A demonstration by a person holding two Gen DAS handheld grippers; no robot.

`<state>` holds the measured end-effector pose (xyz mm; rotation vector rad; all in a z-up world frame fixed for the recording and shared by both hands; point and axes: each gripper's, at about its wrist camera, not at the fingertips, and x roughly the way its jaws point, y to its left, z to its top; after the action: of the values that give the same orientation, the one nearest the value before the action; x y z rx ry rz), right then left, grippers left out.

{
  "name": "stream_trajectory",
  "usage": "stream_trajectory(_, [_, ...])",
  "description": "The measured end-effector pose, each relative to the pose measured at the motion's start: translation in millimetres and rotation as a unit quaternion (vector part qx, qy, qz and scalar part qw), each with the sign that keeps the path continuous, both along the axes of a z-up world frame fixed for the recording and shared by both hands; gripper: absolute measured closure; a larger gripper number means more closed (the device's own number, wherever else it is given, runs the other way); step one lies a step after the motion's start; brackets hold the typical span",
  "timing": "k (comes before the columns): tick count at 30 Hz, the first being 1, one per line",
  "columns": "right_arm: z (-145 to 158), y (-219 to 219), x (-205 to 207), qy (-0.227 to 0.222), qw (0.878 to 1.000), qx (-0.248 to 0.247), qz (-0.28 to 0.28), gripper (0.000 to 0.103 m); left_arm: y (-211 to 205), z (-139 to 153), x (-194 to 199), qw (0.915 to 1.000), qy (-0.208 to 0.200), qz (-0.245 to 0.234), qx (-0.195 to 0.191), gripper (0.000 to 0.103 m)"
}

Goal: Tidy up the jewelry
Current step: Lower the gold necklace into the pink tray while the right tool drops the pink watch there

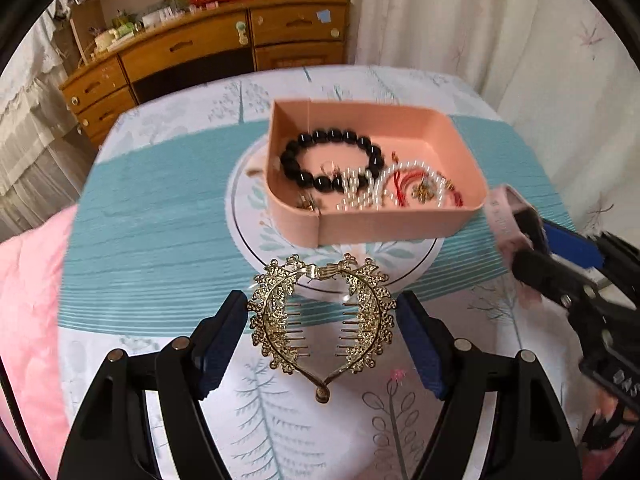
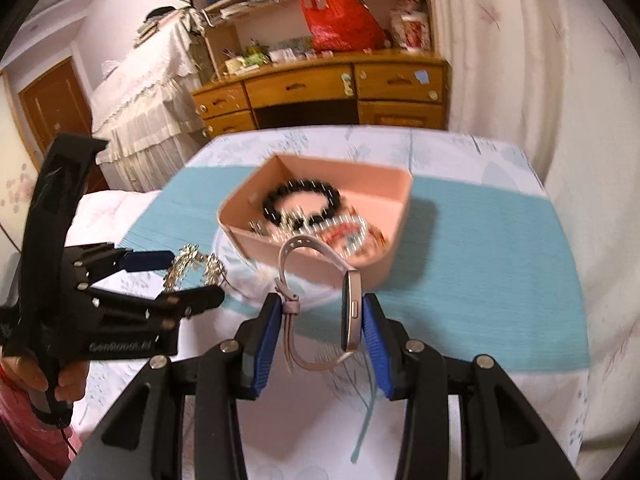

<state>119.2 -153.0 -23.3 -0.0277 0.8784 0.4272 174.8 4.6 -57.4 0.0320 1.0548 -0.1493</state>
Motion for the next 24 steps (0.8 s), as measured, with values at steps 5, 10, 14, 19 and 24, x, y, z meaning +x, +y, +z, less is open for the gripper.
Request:
stream_trajectory(5, [18,9,15,-0.028,1.000,0.002,0.010,0.062,5,36,-6,0.9992,-0.039,-0.010,0.001,0.028])
stream_trajectory(10, [32,16,34,-0.043,0.999,0.011,0.018,0.062,8,70,-1,0.9964,-0.084,-0.013,0.002,0.028])
stream_trajectory(14, [39,20,44,-0.049,0.998,0.016,0.021,0.062,11,88,13,0.9938,-0.111,-0.008,0.000,0.028])
stream_trajectory(19, [34,20,61,-0.032,0.999,0.034,0.022,0.060,14,95,40,0.9924,-0.121,-0.004,-0.023,0.028])
stream_trajectory(24, [20,19,73,-0.012,0.999,0.045,0.016,0.060,12,88,67,0.9921,-0.110,-0.009,-0.060,0.028])
